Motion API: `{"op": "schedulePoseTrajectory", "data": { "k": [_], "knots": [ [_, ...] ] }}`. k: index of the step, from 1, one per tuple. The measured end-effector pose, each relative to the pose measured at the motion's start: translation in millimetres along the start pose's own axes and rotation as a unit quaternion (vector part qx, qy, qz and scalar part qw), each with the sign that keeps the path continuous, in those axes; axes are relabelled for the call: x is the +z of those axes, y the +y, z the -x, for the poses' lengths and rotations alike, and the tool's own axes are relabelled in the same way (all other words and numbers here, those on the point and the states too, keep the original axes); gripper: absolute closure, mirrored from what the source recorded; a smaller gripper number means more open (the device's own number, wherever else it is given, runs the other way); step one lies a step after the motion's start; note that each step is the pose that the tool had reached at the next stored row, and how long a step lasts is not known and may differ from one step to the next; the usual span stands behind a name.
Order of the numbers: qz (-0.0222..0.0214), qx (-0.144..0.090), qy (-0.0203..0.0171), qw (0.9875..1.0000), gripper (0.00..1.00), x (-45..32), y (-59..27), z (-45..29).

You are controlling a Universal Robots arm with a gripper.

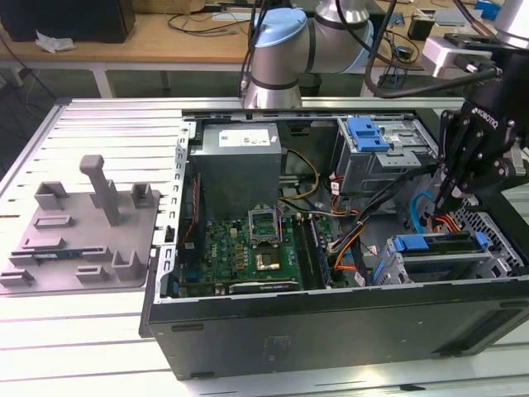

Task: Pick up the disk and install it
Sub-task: 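Insert the second disk wire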

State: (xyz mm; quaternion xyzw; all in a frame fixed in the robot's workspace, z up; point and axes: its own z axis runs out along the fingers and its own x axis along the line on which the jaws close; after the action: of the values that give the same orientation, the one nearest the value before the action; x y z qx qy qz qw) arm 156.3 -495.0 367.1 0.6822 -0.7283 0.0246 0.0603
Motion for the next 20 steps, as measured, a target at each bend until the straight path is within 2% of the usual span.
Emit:
{"op": "schedulePoseTrajectory", "data": {
  "k": [5,9,12,13,14,15,16,18,20],
  "knots": [
    [0.0000,0.000,-0.0005,1.0000,0.84,0.9,-3.4,-8.6],
    [0.0000,0.000,-0.0007,1.0000,0.84,1.2,-5.0,-11.8],
    [-0.0026,0.000,-0.0032,1.0000,0.84,1.9,-5.5,-18.3],
    [-0.0037,0.000,-0.0046,1.0000,0.84,2.2,-5.6,-20.1],
    [-0.0060,0.000,-0.0084,0.9999,0.84,2.4,-5.8,-21.9],
    [-0.0066,0.000,-0.0095,0.9999,0.84,2.4,-5.8,-22.2],
    [-0.0097,-0.001,-0.0146,0.9998,0.84,2.6,-5.5,-23.2],
    [-0.0136,-0.001,-0.0216,0.9997,0.84,2.9,-4.8,-24.3],
    [-0.0139,-0.002,-0.0223,0.9997,0.84,3.4,-4.0,-25.3]
  ]
}}
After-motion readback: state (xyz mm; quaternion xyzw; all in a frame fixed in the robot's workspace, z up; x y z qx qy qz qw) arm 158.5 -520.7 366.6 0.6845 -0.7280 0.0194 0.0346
